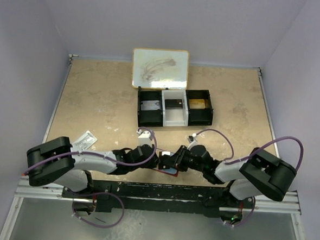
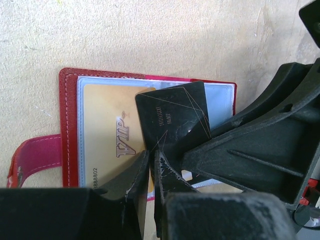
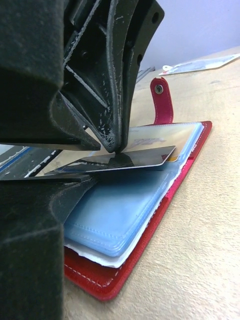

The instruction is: Take the credit cards out of the card holder

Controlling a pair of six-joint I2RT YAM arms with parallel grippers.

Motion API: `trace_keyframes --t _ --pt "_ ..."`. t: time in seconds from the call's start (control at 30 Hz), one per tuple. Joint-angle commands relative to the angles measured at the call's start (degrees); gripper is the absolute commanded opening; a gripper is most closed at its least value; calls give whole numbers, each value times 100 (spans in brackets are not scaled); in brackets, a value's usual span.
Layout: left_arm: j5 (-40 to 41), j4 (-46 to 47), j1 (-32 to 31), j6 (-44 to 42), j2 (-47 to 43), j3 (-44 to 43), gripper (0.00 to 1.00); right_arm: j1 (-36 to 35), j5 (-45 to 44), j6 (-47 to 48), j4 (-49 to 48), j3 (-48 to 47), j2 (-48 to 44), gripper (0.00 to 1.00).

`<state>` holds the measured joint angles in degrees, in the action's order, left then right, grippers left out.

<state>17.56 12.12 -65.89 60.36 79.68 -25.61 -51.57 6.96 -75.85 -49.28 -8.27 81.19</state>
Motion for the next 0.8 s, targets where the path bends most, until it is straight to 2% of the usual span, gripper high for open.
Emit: trace_keyframes --t 0.0,0.37,0.5,0.6,0.77 --pt "-1 -311 -64 -154 92 -94 6 104 -239 200 252 -184 -143 28" --pt "71 -286 -73 -68 170 -150 5 323 197 726 284 -492 -4 27" --pt "102 -321 -73 -47 184 -149 5 323 198 957 523 -595 -12 20" --pt "151 -342 -71 -12 168 -133 4 323 215 1207 878 -669 -112 9" --pt "305 -320 -73 50 21 -123 6 323 51 1197 1049 -471 -449 5"
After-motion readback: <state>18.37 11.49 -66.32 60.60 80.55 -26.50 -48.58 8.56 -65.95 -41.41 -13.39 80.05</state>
